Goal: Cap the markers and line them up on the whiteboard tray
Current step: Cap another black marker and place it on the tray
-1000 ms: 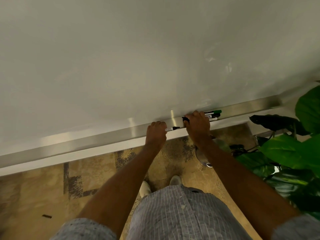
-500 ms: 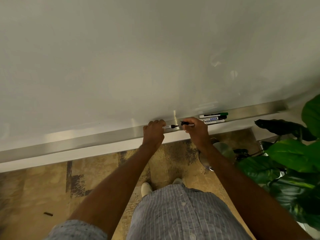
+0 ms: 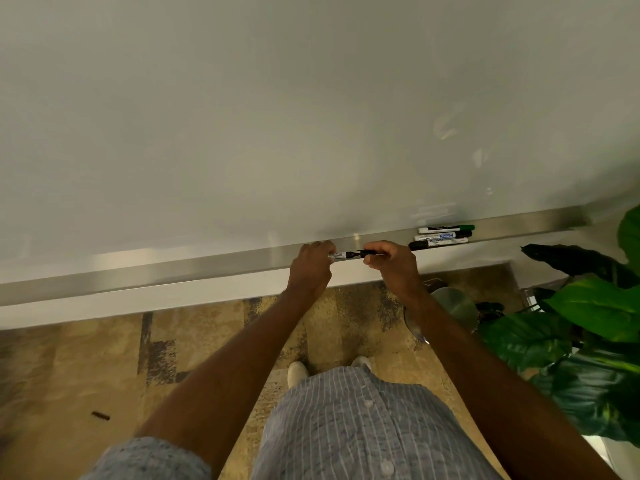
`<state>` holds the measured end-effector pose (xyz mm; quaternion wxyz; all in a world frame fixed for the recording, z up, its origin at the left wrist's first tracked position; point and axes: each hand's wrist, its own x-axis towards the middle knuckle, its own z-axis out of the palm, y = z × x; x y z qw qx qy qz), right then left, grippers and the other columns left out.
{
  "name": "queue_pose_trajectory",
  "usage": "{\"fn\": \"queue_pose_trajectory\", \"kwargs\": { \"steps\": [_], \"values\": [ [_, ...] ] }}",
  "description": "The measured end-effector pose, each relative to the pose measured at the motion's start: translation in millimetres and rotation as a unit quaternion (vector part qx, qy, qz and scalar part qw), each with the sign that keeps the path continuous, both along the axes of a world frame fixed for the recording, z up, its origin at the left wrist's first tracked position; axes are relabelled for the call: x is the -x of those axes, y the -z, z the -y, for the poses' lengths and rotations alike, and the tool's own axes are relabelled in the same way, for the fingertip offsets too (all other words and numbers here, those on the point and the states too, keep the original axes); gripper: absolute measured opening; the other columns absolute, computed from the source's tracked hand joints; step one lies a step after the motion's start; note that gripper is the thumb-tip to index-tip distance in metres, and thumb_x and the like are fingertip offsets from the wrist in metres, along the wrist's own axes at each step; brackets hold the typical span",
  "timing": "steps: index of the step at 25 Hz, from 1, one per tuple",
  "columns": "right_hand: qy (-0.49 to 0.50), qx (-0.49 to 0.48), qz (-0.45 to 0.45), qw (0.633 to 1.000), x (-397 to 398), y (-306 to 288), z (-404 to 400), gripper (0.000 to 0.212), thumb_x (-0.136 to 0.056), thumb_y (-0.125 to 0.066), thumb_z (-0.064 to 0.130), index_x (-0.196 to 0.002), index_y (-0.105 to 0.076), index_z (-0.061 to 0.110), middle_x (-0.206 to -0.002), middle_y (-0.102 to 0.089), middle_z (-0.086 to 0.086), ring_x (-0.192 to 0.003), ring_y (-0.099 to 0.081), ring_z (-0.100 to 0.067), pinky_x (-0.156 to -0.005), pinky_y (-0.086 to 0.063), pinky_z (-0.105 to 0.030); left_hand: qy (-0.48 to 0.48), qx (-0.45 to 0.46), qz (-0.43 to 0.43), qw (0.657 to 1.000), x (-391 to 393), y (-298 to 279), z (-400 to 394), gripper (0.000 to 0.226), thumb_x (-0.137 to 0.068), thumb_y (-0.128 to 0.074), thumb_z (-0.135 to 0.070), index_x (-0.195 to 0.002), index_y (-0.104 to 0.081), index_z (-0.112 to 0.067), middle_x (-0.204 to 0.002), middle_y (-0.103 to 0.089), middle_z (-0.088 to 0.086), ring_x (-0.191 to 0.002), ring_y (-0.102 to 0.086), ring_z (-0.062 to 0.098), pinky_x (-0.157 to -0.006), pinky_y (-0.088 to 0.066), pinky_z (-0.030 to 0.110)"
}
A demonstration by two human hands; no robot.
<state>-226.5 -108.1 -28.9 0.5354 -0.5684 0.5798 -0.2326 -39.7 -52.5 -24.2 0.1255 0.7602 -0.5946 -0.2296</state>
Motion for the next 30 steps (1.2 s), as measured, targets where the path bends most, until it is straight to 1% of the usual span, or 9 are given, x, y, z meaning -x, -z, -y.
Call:
{"fn": "queue_pose_trajectory", "kwargs": {
  "steps": [2, 4, 9, 12, 16, 19, 22, 26, 30],
  "values": [
    [-0.011, 0.004, -0.007, 1.0, -9.8, -1.3, -7.5, 0.027, -0.088, -0.072, 0.007, -0.115, -0.074, 0.012, -0.097, -0.074, 0.003, -0.087, -0.068, -0.006, -0.075, -0.055, -0.013, -0.002, 0.003, -0.007, 1.0, -5.8, -2.3, -5.4, 0.023, -0.091, -0.057, 0.0, -0.103, -0.066, -0.017, -0.096, -0.068, 0.002, -0.092, -0.057, 0.022, -0.07, -0.053, 0.039],
    [-0.017, 0.008, -0.011, 1.0, -21.3, -2.5, -13.2, 0.027, -0.088, -0.073, 0.007, -0.113, -0.074, 0.015, -0.094, -0.073, 0.008, -0.083, -0.067, -0.001, -0.068, -0.051, -0.007, 0.0, 0.005, -0.003, 1.0, -10.2, -4.3, -9.3, 0.02, -0.093, -0.057, -0.002, -0.102, -0.066, -0.017, -0.093, -0.067, 0.001, -0.089, -0.057, 0.021, -0.067, -0.052, 0.036],
    [-0.036, 0.022, -0.011, 0.999, -43.9, -7.2, -21.9, 0.026, -0.088, -0.073, 0.006, -0.113, -0.075, 0.012, -0.097, -0.075, 0.003, -0.085, -0.068, -0.001, -0.068, -0.052, -0.006, 0.011, -0.008, 0.007, 1.0, -29.0, -6.7, -20.7, 0.02, -0.095, -0.054, -0.002, -0.095, -0.071, -0.013, -0.087, -0.067, 0.006, -0.082, -0.058, 0.023, -0.063, -0.036, 0.028],
    [-0.045, 0.029, -0.007, 0.999, -63.3, -10.8, -26.4, 0.023, -0.088, -0.073, 0.006, -0.11, -0.076, 0.012, -0.093, -0.074, 0.008, -0.084, -0.068, 0.0, -0.068, -0.051, -0.005, 0.002, -0.01, 0.023, 1.0, -46.1, -12.0, -28.8, 0.021, -0.095, -0.051, -0.002, -0.088, -0.069, -0.011, -0.083, -0.064, 0.007, -0.077, -0.056, 0.024, -0.06, -0.038, 0.031],
    [-0.075, 0.042, -0.001, 0.996, -88.8, -14.3, -28.6, 0.024, -0.087, -0.073, 0.005, -0.11, -0.076, 0.01, -0.099, -0.076, 0.001, -0.089, -0.071, -0.009, -0.081, -0.055, -0.016, -0.021, -0.016, 0.044, 0.999, -63.5, -16.4, -40.7, 0.022, -0.094, -0.05, 0.001, -0.088, -0.067, -0.012, -0.081, -0.058, 0.005, -0.073, -0.052, 0.022, -0.057, -0.037, 0.031],
    [-0.072, 0.021, 0.016, 0.997, -102.3, -12.5, -32.6, 0.025, -0.085, -0.075, 0.004, -0.11, -0.076, 0.009, -0.099, -0.077, -0.001, -0.089, -0.072, -0.011, -0.081, -0.057, -0.018, -0.04, -0.015, 0.057, 0.997, -74.7, -15.6, -48.3, 0.022, -0.095, -0.051, 0.001, -0.095, -0.069, -0.013, -0.087, -0.061, 0.007, -0.076, -0.049, 0.019, -0.058, -0.038, 0.031],
    [-0.068, -0.009, 0.035, 0.997, -108.9, -6.0, -34.7, 0.026, -0.083, -0.076, 0.003, -0.109, -0.076, 0.009, -0.097, -0.077, 0.0, -0.089, -0.073, -0.012, -0.08, -0.057, -0.017, -0.034, -0.018, 0.066, 0.997, -81.1, -12.1, -54.6, 0.019, -0.096, -0.052, -0.003, -0.098, -0.069, -0.013, -0.092, -0.065, 0.008, -0.083, -0.057, 0.023, -0.059, -0.044, 0.034],
    [-0.019, -0.039, 0.047, 0.998, -114.0, 3.1, -37.2, 0.028, -0.085, -0.074, 0.0, -0.113, -0.074, 0.004, -0.102, -0.076, -0.009, -0.093, -0.071, -0.021, -0.08, -0.057, -0.022, -0.025, -0.017, 0.069, 0.997, -85.8, -8.6, -46.6, 0.027, -0.095, -0.055, -0.002, -0.11, -0.073, -0.015, -0.102, -0.068, 0.008, -0.094, -0.06, 0.024, -0.068, -0.053, 0.036],
    [0.02, -0.039, 0.023, 0.999, -118.9, 9.1, -37.4, 0.027, -0.091, -0.067, 0.003, -0.118, -0.07, 0.006, -0.105, -0.073, -0.006, -0.092, -0.067, -0.02, -0.066, -0.053, -0.012, -0.033, -0.018, 0.076, 0.996, -82.6, -4.8, -35.7, 0.037, -0.092, -0.056, 0.003, -0.117, -0.074, -0.019, -0.11, -0.064, 0.007, -0.102, -0.057, 0.025, -0.069, -0.055, 0.038]
  ]
}}
